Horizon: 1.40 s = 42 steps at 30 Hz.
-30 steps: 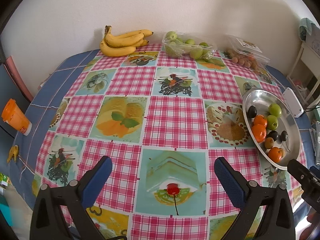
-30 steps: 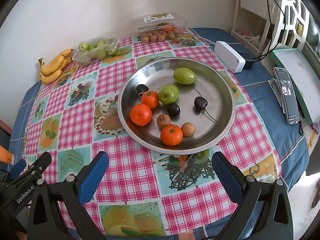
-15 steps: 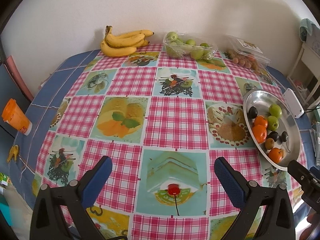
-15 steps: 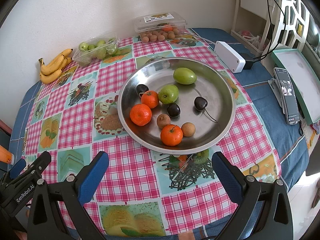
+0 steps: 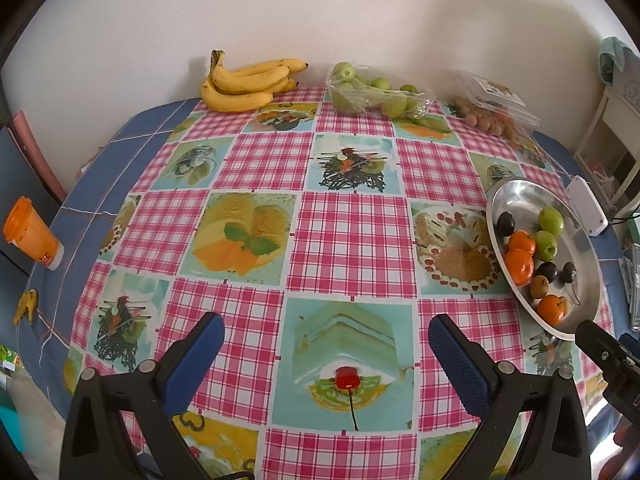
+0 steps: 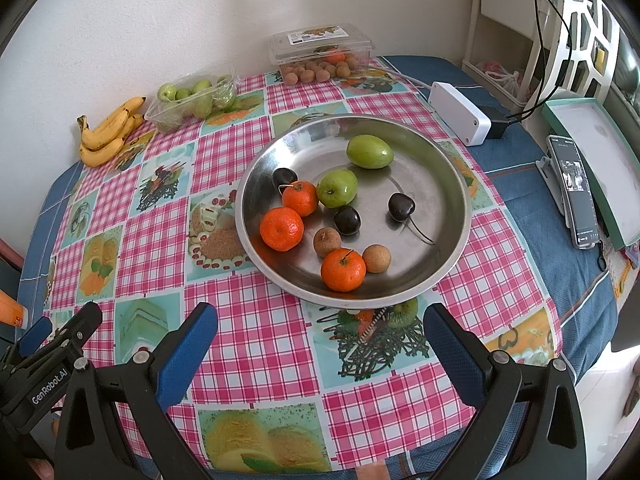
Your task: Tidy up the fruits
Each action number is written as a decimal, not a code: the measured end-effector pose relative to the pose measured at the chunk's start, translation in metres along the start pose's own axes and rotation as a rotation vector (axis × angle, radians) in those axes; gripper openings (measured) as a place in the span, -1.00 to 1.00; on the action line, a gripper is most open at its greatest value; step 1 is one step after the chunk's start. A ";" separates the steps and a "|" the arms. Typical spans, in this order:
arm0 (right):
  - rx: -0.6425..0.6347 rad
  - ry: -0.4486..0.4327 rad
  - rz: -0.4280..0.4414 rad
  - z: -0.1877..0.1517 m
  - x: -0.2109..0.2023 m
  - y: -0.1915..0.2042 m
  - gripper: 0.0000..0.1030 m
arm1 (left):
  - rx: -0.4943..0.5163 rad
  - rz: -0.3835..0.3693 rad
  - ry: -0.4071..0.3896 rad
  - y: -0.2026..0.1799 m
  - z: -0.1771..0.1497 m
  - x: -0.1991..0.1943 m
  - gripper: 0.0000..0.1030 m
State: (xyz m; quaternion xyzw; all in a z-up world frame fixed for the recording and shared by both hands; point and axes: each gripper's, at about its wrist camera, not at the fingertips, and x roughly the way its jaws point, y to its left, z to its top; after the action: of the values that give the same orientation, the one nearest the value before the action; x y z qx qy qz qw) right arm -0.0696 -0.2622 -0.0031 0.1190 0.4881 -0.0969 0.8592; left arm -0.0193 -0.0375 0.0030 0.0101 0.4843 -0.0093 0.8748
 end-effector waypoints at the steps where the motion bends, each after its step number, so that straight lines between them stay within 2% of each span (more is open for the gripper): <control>1: 0.000 0.000 0.000 0.000 0.000 0.000 0.99 | 0.001 0.001 -0.001 0.000 0.000 0.000 1.00; 42: -0.004 0.006 -0.003 -0.001 0.001 0.000 0.99 | -0.011 0.009 0.013 -0.002 -0.002 -0.003 1.00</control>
State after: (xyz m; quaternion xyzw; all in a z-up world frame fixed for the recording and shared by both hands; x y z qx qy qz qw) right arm -0.0699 -0.2620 -0.0044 0.1170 0.4910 -0.0968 0.8578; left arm -0.0221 -0.0392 0.0043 0.0074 0.4900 -0.0028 0.8717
